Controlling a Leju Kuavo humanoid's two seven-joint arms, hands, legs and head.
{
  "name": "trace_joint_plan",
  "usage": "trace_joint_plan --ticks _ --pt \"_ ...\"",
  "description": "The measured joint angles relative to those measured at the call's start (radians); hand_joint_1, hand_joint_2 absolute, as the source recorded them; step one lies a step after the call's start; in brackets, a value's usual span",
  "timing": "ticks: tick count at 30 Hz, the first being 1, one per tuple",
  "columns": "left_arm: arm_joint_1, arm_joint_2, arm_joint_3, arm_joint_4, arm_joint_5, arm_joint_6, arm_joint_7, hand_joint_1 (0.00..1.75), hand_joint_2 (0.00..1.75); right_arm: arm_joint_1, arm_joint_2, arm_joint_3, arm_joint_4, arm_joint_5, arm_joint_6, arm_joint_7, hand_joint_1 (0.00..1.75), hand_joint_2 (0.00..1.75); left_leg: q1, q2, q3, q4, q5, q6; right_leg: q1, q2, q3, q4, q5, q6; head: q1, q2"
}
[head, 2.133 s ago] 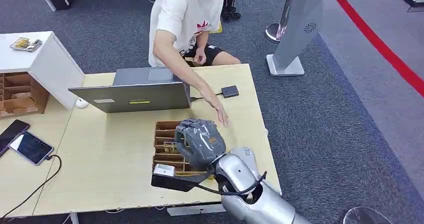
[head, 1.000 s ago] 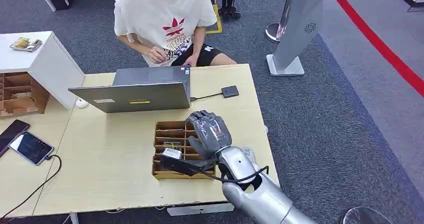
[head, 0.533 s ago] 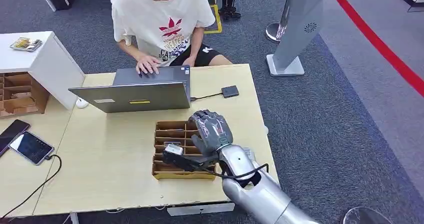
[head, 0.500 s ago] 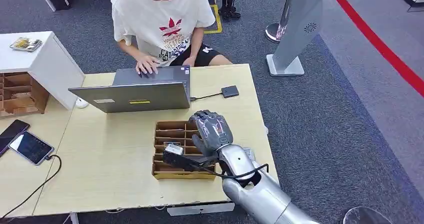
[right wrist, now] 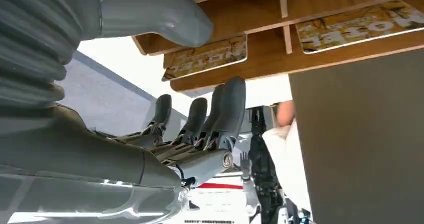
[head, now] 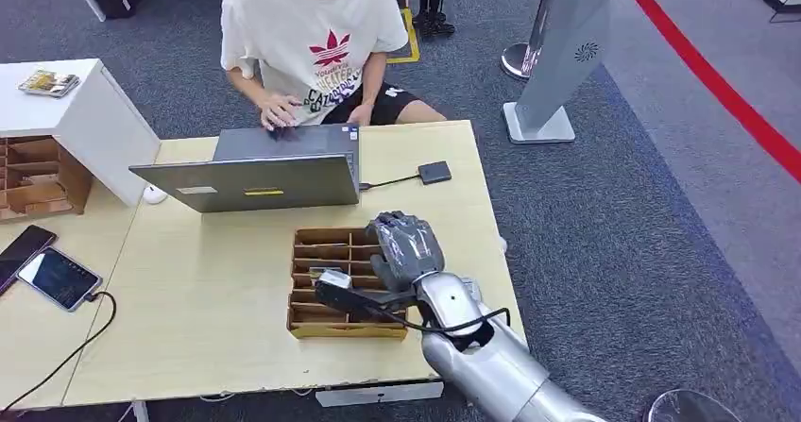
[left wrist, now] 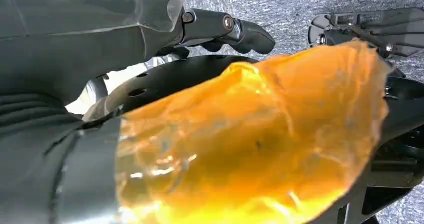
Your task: Pass the card to the sensor for recognition and then transmit it.
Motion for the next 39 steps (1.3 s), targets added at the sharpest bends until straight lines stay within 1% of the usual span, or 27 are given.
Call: trace_joint_plan --ticks 4,7,8,9,10,15,16,18,19,22,23,24,25,26,27,33,37,39 --pt "0.000 0.000 0.000 0.000 0.000 0.000 0.000 0.00 0.00 0.000 0.000 -0.004 0.008 0.001 0.002 0.001 0.96 1.75 0.000 0.000 0.000 0.000 0.000 0.000 0.000 0.000 0.000 0.000 0.000 0.000 0.000 0.000" --pt "0.000 0.000 0.000 0.000 0.000 0.000 0.001 0.00 0.00 0.000 0.000 -0.008 0.017 0.008 0.002 0.002 0.99 1.75 0.000 0.000 0.000 0.000 0.000 0.000 0.000 0.000 0.000 0.000 0.000 0.000 0.000 0.000" --pt "-0.001 0.000 0.000 0.000 0.000 0.000 0.001 0.00 0.00 -0.001 0.000 -0.009 0.020 0.011 0.002 0.002 1.06 1.75 0.000 0.000 0.000 0.000 0.000 0.000 0.000 0.000 0.000 0.000 0.000 0.000 0.000 0.000" --pt "-0.001 0.000 0.000 0.000 0.000 0.000 0.001 0.00 0.00 -0.001 0.000 -0.011 0.026 0.012 0.002 0.002 1.19 1.75 0.000 0.000 0.000 0.000 0.000 0.000 0.000 0.000 0.000 0.000 0.000 0.000 0.000 0.000" --pt "-0.001 0.000 0.000 0.000 0.000 0.000 0.002 0.00 0.00 -0.001 0.000 -0.013 0.028 0.015 0.002 0.002 1.34 1.75 0.000 0.000 0.000 0.000 0.000 0.000 0.000 0.000 0.000 0.000 0.000 0.000 0.000 0.000" --pt "-0.001 0.000 -0.001 0.000 0.003 0.000 0.002 0.00 0.00 -0.003 0.004 -0.029 0.043 0.027 0.002 0.002 1.50 1.75 0.000 0.000 0.000 0.000 0.000 0.000 0.000 0.000 0.000 0.000 0.000 0.000 0.000 0.000" --pt "-0.001 0.000 -0.001 0.000 0.003 0.000 0.002 0.00 0.00 -0.004 0.005 -0.032 0.046 0.029 0.002 0.002 1.57 1.75 0.000 0.000 0.000 0.000 0.000 0.000 0.000 0.000 0.000 0.000 0.000 0.000 0.000 0.000" --pt "-0.001 0.000 -0.001 0.000 0.003 0.000 0.002 0.00 0.00 -0.004 0.006 -0.036 0.050 0.031 0.001 0.002 1.55 1.75 0.000 0.000 0.000 0.000 0.000 0.000 0.000 0.000 0.000 0.000 0.000 0.000 0.000 0.000" --pt "-0.001 0.000 -0.001 0.000 0.003 0.001 0.002 0.00 0.00 -0.004 0.006 -0.037 0.052 0.032 0.001 0.002 1.61 1.75 0.000 0.000 0.000 0.000 0.000 0.000 0.000 0.000 0.000 0.000 0.000 0.000 0.000 0.000" --pt "-0.001 0.000 -0.001 0.000 0.004 0.001 0.002 0.00 0.00 -0.005 0.008 -0.042 0.056 0.033 0.001 0.002 1.64 1.75 0.000 0.000 0.000 0.000 0.000 0.000 0.000 0.000 0.000 0.000 0.000 0.000 0.000 0.000" --pt "-0.001 0.000 -0.001 0.000 0.004 0.001 0.002 0.00 0.00 -0.005 0.010 -0.044 0.058 0.034 0.001 0.002 1.69 1.75 0.000 0.000 0.000 0.000 0.000 0.000 0.000 0.000 0.000 0.000 0.000 0.000 0.000 0.000" --pt "-0.001 0.000 -0.001 0.000 0.005 0.001 0.002 0.00 0.00 -0.005 0.011 -0.046 0.059 0.034 0.001 0.001 1.66 1.75 0.000 0.000 0.000 0.000 0.000 0.000 0.000 0.000 0.000 0.000 0.000 0.000 0.000 0.000" --pt "-0.001 0.000 -0.001 0.000 0.005 0.001 0.002 0.00 0.00 -0.005 0.012 -0.048 0.059 0.034 0.001 0.002 1.73 1.75 0.000 0.000 0.000 0.000 0.000 0.000 0.000 0.000 0.000 0.000 0.000 0.000 0.000 0.000" --pt "-0.001 0.000 -0.001 0.000 0.005 0.002 0.002 0.00 0.00 -0.005 0.013 -0.050 0.059 0.034 0.001 0.002 1.71 1.75 0.000 0.000 0.000 0.000 0.000 0.000 0.000 0.000 0.000 0.000 0.000 0.000 0.000 0.000" --pt "-0.001 0.000 -0.001 0.000 0.006 0.002 0.002 0.00 0.00 -0.005 0.014 -0.051 0.060 0.034 0.002 0.001 1.75 1.75 0.000 0.000 0.000 0.000 0.000 0.000 0.000 0.000 0.000 0.000 0.000 0.000 0.000 0.000" --pt "-0.001 0.000 -0.001 0.000 0.013 0.003 -0.001 0.00 0.00 -0.005 0.015 -0.062 0.053 0.021 -0.009 -0.008 1.75 1.75 0.000 0.000 0.000 0.000 0.000 0.000 0.000 0.000 0.000 0.000 0.000 0.000 0.000 0.000" --pt "0.000 0.000 -0.001 0.000 0.022 0.003 -0.011 0.00 0.00 0.002 0.014 -0.079 -0.001 -0.019 -0.008 -0.024 1.75 1.75 0.000 0.000 0.000 0.000 0.000 0.000 0.000 0.000 0.000 0.000 0.000 0.000 0.000 0.000" --pt "0.002 0.000 0.000 0.000 0.031 0.004 -0.019 0.00 0.00 0.007 0.014 -0.092 -0.052 -0.074 -0.006 -0.045 1.75 1.75 0.000 0.000 0.000 0.000 0.000 0.000 0.000 0.000 -0.001 0.000 0.000 0.000 0.000 0.000"
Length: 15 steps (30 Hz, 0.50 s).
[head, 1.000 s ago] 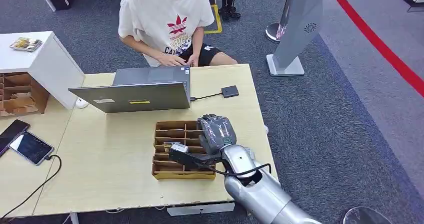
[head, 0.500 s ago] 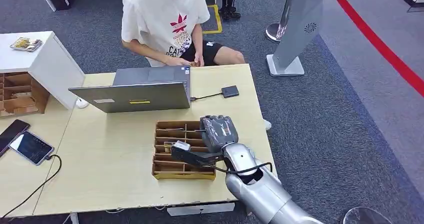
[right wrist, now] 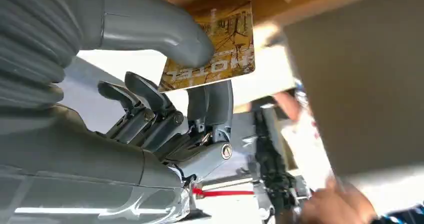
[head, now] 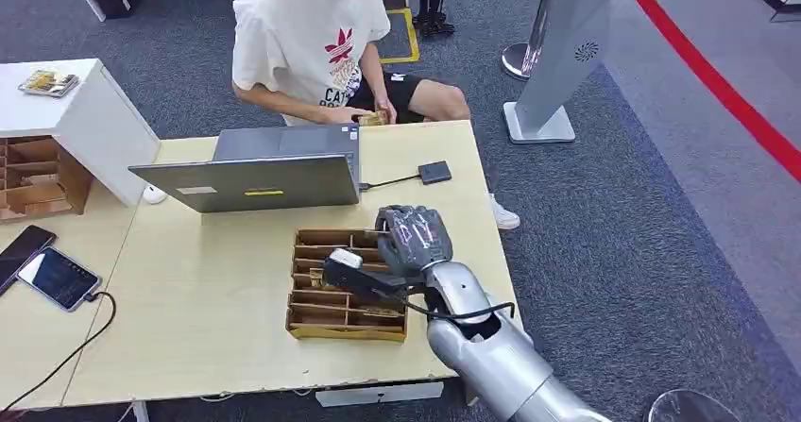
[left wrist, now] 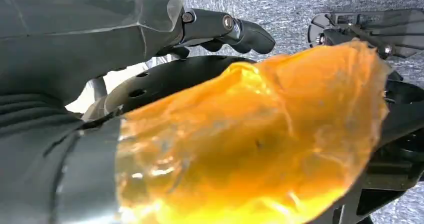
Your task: Pass the card to the sensor for recognition and then transmit it.
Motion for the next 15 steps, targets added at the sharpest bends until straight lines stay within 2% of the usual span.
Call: trace_joint_plan --ticks 8,15 --pt "0.009 0.002 0.002 0.000 0.038 0.011 -0.030 0.00 0.00 0.052 -0.026 -0.078 -0.317 -0.319 -0.024 -0.145 1.75 1.75 0.000 0.000 -0.001 0.000 0.000 0.000 0.000 0.000 0.000 0.000 0.000 0.000 0.000 0.000" --pt "0.009 0.004 0.005 0.000 0.045 0.011 -0.035 0.00 0.00 0.081 -0.060 -0.115 -0.518 -0.377 -0.057 -0.191 1.75 1.75 0.000 0.000 0.000 0.000 0.000 0.000 0.000 0.000 0.000 0.000 0.000 0.000 0.000 0.000"
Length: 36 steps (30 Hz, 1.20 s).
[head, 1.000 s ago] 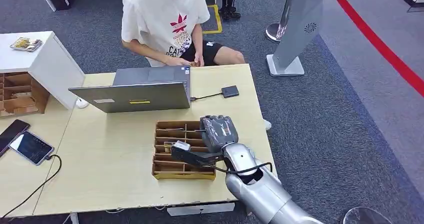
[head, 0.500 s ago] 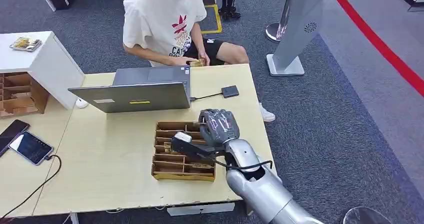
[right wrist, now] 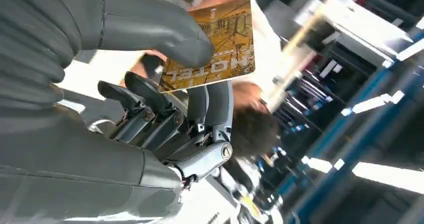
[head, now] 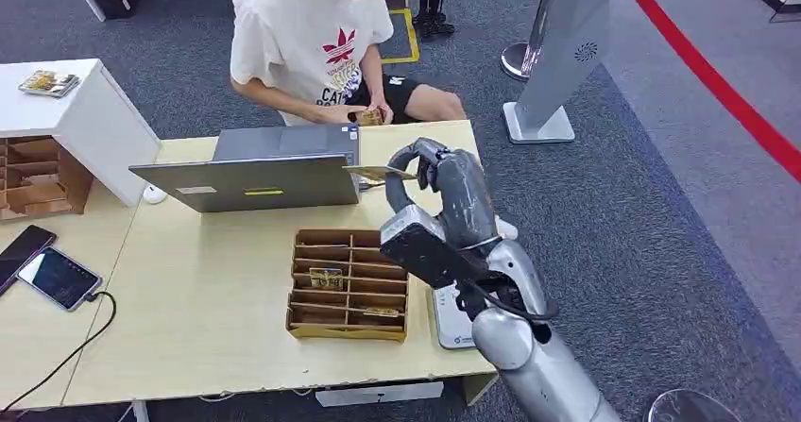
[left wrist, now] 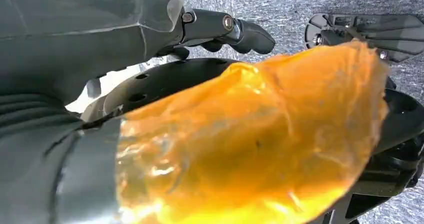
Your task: Pass the card to the sensor for recognition and then transmit it.
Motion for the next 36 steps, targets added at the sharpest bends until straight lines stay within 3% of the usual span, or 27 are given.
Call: trace_joint_plan --ticks 10,14,24,36 --pt "0.000 0.001 0.000 0.000 -0.004 -0.003 -0.003 0.00 0.00 0.000 -0.021 -0.020 -0.066 -0.029 -0.001 -0.001 1.75 1.75 0.000 0.000 0.000 0.000 0.000 0.000 0.000 0.000 0.000 0.000 0.000 0.000 0.000 0.000" --pt "-0.003 0.001 -0.001 0.000 -0.030 -0.009 0.013 0.00 0.00 -0.053 -0.019 -0.017 -0.030 -0.023 0.033 0.037 1.75 1.75 0.000 0.000 -0.001 0.000 0.000 0.000 0.000 0.000 0.000 0.000 0.000 0.000 0.000 0.000" --pt "-0.042 0.002 -0.056 0.000 -0.108 -0.028 0.080 0.00 0.00 -0.344 0.099 0.021 0.240 0.056 0.122 0.153 1.75 1.75 0.000 0.000 -0.001 0.000 0.003 0.000 0.000 0.000 0.000 0.002 0.001 -0.001 0.000 0.000" --pt "-0.079 -0.001 -0.116 0.000 -0.162 -0.053 0.123 0.00 0.00 -0.517 0.238 0.052 0.520 0.126 0.165 0.234 1.75 1.75 0.000 0.000 -0.001 0.000 0.003 0.000 0.000 0.000 0.000 0.002 0.001 -0.001 0.001 0.000"
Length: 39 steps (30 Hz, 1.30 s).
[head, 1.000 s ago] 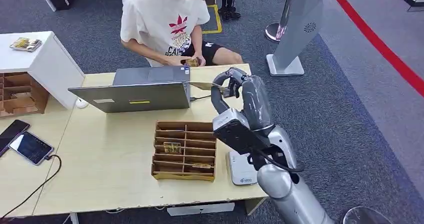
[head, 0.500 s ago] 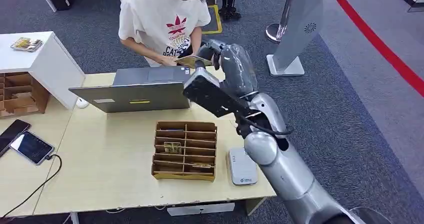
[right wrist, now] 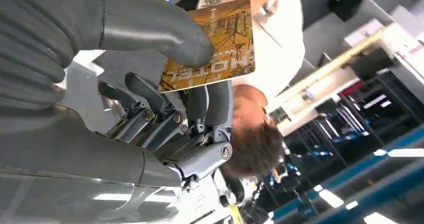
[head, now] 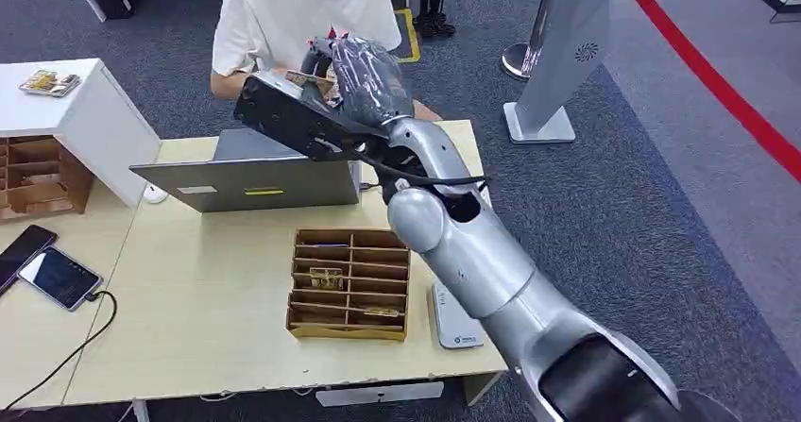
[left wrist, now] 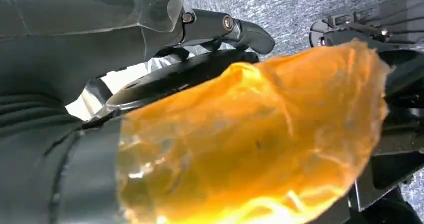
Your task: Pass the card to the sensor for recognition and then transmit it.
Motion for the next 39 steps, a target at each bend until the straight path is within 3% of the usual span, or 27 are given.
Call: trace_joint_plan --ticks 10,24,25,26,27,36,37,39 --pt "-0.011 -0.005 -0.030 0.000 -0.021 -0.002 0.015 0.00 0.00 -0.053 0.056 0.005 0.218 0.094 -0.009 0.034 1.75 1.75 0.000 0.000 0.000 0.000 0.000 0.000 0.000 0.000 0.000 0.000 0.000 0.000 0.000 0.000" --pt "-0.012 -0.005 -0.031 0.000 -0.024 -0.002 0.018 0.00 0.00 -0.053 0.063 0.003 0.290 0.150 -0.013 0.023 1.75 1.75 0.000 0.000 0.000 0.000 0.000 0.000 0.000 0.000 0.000 0.000 0.000 0.000 0.000 0.000" --pt "-0.012 -0.005 -0.031 0.000 -0.024 -0.002 0.018 0.00 0.00 -0.053 0.063 0.003 0.292 0.151 -0.013 0.021 1.68 1.75 0.000 0.000 0.000 0.000 0.000 0.000 0.000 0.000 0.000 0.000 0.000 0.000 0.000 0.000" --pt "-0.012 -0.005 -0.031 0.000 -0.024 -0.002 0.018 0.00 0.00 -0.053 0.063 0.003 0.293 0.152 -0.013 0.018 1.03 1.75 0.000 0.000 0.000 0.000 0.000 0.000 0.000 0.000 0.000 0.000 0.000 0.000 0.000 0.000" --pt "-0.012 -0.005 -0.031 0.000 -0.023 -0.002 0.018 0.00 0.00 -0.053 0.063 0.003 0.293 0.153 -0.012 0.015 0.00 1.75 0.000 0.000 0.000 0.000 0.000 0.000 0.000 0.000 0.000 0.000 0.000 0.000 0.000 0.000" --pt "-0.012 -0.005 -0.031 0.000 -0.013 0.001 0.013 0.00 0.00 -0.051 0.071 -0.006 0.292 0.081 0.041 -0.051 0.00 1.75 0.000 0.000 0.000 0.000 0.000 0.000 0.000 0.000 0.000 0.000 0.000 0.000 0.000 0.000" --pt "-0.012 -0.005 -0.031 0.000 -0.012 0.001 0.012 0.00 0.00 -0.050 0.071 -0.006 0.290 0.073 0.043 -0.058 0.00 0.00 0.000 0.000 0.000 0.000 0.000 0.000 0.000 0.000 0.000 0.000 0.000 0.000 -0.001 0.000" --pt "-0.011 -0.005 -0.031 0.000 -0.006 0.002 0.007 0.00 0.00 -0.045 0.072 -0.006 0.282 0.042 0.052 -0.079 0.00 0.00 0.000 0.000 0.000 0.000 0.000 0.000 0.000 0.000 0.000 0.000 0.000 0.000 0.000 0.000"
